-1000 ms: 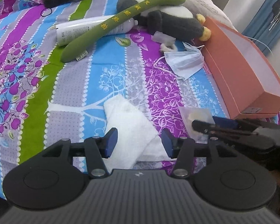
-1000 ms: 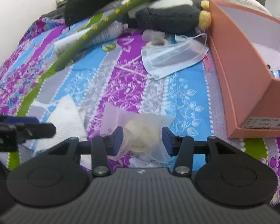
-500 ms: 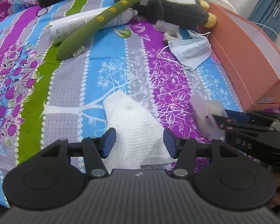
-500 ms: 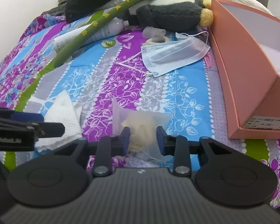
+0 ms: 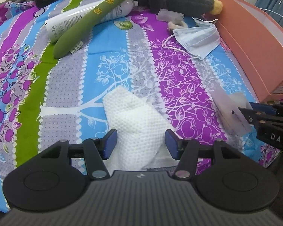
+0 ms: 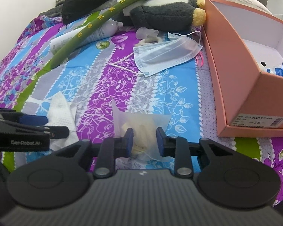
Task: Organize soft objects
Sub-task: 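Lift the white wipe with the left gripper while the right lifts the plastic bag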
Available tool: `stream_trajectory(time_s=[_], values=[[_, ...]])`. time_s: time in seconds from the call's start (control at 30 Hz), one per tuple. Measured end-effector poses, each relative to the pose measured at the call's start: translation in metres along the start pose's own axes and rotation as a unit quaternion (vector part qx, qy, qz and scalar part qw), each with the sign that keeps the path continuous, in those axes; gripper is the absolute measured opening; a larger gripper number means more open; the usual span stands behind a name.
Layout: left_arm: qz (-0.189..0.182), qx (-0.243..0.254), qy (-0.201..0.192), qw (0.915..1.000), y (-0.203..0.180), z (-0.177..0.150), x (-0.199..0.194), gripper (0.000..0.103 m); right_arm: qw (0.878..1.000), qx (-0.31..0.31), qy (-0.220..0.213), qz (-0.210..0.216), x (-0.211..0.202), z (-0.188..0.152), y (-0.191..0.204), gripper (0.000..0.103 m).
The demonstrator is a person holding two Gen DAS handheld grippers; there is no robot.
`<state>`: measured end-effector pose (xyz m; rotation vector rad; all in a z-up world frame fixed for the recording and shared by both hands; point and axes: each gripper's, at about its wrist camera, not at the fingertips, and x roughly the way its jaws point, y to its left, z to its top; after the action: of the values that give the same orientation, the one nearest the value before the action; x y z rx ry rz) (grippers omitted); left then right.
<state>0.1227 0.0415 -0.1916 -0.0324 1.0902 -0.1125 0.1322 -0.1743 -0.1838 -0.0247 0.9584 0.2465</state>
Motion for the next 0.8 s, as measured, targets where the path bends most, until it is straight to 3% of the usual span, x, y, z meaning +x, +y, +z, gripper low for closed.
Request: stream_trajectory(time_s=[0.1, 0.43, 0.53, 0.8], values=[[0.005, 0.002, -0.002, 1.0, -0.001, -0.001, 0.0, 0.06, 1.0, -0.005, 0.001, 0.001, 0.0, 0.0, 0.002, 0.03], [0.022, 0.031, -0.013, 0.9992, -0.003, -0.004, -0.005, 0.021, 1.0, -0.019, -0.004, 0.002, -0.008, 0.001, 0.012, 0.029], [0.016, 0.027, -0.016, 0.9994, -0.003, -0.003, -0.009, 0.016, 1.0, -0.022, -0.008, 0.002, -0.012, 0.003, 0.015, 0.029], [-0.004, 0.008, -0.039, 0.9992, -0.002, 0.001, -0.034, 0.014, 0.999, -0.025, -0.023, 0.002, -0.029, 0.008, 0.021, 0.029]])
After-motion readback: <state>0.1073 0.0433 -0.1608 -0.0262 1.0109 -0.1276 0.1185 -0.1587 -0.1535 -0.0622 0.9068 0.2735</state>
